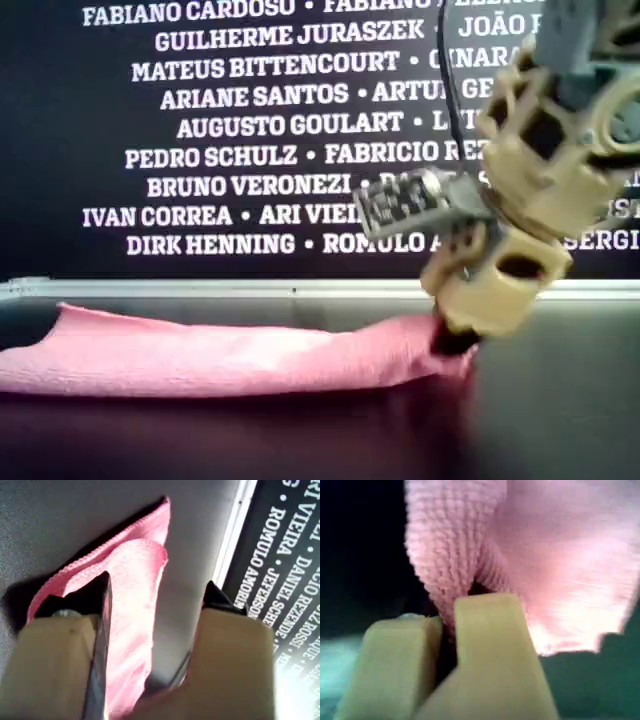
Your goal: Fold a cloth
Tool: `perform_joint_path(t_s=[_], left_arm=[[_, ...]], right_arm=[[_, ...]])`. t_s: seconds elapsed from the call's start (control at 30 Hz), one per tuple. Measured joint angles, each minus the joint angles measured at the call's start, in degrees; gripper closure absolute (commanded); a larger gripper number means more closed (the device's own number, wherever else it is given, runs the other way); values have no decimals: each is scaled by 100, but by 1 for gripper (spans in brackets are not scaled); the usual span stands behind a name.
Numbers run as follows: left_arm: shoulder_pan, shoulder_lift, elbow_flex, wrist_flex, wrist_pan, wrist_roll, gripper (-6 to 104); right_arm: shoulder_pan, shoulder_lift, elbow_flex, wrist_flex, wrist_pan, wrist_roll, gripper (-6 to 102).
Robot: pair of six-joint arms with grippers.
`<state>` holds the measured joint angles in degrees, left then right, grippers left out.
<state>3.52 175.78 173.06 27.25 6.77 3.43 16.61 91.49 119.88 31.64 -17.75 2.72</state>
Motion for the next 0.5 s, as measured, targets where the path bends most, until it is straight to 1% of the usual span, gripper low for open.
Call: perform_joint_path(t_s=[0.2, 0.37, 0.4, 0.43, 0.5], left_arm=[[0, 0, 0, 0, 0, -9, 34], [0, 0, 0, 0, 0, -9, 34], [0, 0, 0, 0, 0, -9, 34], [0, 0, 0, 0, 0, -9, 34], [0, 0, 0, 0, 0, -9, 34]], right_arm=[[-44, 0, -70, 0, 0, -18, 94], [9, -9, -712, 0, 0, -53, 94], [62, -9, -870, 0, 0, -44, 94], [141, -26, -1055, 0, 0, 9, 94], [369, -53, -1468, 0, 0, -53, 94]])
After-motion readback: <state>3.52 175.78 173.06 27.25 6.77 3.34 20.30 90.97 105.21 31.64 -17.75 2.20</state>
